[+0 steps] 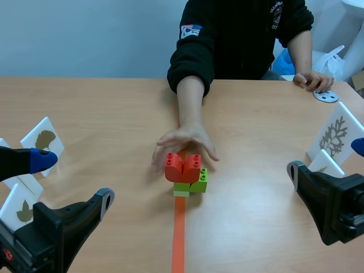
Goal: Sort the leaf by its shape. The table is split by an orange tape line. A compound leaf with several leaflets goes to the left side, a simple leaf with one blade goes to the right side. Return to the home posture when a red brick is placed on the table.
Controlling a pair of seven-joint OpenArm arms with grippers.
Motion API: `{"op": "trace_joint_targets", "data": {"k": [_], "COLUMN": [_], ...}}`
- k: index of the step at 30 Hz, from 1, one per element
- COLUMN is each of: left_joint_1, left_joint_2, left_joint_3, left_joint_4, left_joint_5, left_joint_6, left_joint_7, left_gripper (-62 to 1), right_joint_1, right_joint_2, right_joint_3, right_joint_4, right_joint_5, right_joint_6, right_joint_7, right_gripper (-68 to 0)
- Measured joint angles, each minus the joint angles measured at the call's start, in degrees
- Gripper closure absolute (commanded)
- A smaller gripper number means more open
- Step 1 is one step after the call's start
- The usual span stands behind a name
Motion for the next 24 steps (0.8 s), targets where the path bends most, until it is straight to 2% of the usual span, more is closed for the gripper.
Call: {"op": "trace_joint_targets", "data": {"k": [24], "left_joint_1": [0.0], "left_joint_2": [0.0], "left_joint_3": [0.0], "left_joint_4": [0.0], "left_joint_5": [0.0], "left_joint_6": [0.0], "left_joint_7": [-0.33], "left_gripper": [-62.3], "right_joint_1": [0.0], "right_joint_2": [0.0], "right_joint_3": [0.0], "right_joint_4": [0.0], "right_joint_5": [-0.02], "right_joint_6": [0.0], "right_joint_7": [0.87], "right_gripper": [-67.9]}}
